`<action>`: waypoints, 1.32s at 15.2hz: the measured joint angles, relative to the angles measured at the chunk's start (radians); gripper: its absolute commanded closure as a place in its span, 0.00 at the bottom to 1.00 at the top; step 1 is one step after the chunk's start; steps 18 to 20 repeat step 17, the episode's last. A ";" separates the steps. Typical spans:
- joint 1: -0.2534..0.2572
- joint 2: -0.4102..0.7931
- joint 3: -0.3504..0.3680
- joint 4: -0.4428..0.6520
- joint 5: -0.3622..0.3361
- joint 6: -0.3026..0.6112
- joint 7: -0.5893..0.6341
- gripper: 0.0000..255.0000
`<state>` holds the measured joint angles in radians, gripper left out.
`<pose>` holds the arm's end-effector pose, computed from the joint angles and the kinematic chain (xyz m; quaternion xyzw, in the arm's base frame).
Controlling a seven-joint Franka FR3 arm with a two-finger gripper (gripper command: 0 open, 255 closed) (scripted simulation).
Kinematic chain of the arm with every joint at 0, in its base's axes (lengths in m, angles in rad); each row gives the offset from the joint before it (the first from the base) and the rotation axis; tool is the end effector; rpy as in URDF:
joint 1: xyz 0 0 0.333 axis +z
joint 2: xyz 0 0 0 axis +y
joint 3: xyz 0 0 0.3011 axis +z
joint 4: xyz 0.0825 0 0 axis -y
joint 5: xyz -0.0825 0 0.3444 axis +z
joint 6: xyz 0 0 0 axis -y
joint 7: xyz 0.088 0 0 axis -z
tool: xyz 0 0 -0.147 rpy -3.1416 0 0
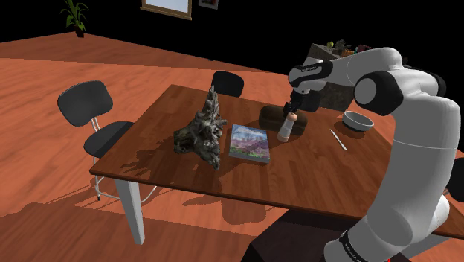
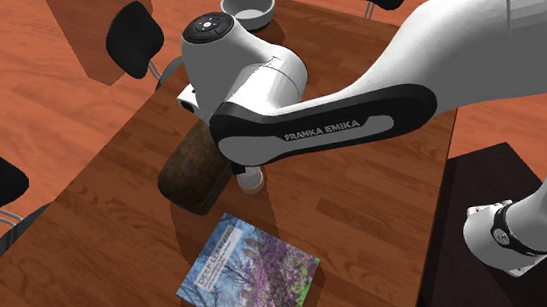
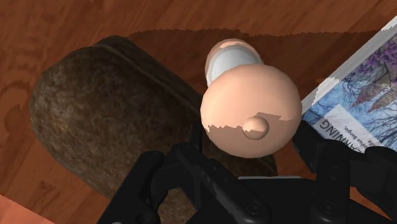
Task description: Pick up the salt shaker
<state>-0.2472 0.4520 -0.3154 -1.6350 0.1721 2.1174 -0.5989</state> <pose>0.5577 -0.3122 0.3370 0.9996 -0.0080 0.0270 0.0092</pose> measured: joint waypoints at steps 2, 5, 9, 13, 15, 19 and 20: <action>0.000 -0.002 -0.001 0.003 -0.001 -0.008 0.001 1.00; 0.002 -0.016 -0.003 0.018 -0.007 -0.037 0.005 1.00; 0.001 -0.027 -0.007 0.057 -0.013 -0.087 0.009 1.00; 0.003 -0.045 -0.010 0.083 -0.021 -0.129 0.015 1.00; 0.002 -0.052 -0.011 0.100 -0.024 -0.153 0.017 1.00; 0.002 -0.055 -0.012 0.116 -0.026 -0.172 0.019 1.00; 0.002 -0.055 -0.012 0.116 -0.026 -0.172 0.019 1.00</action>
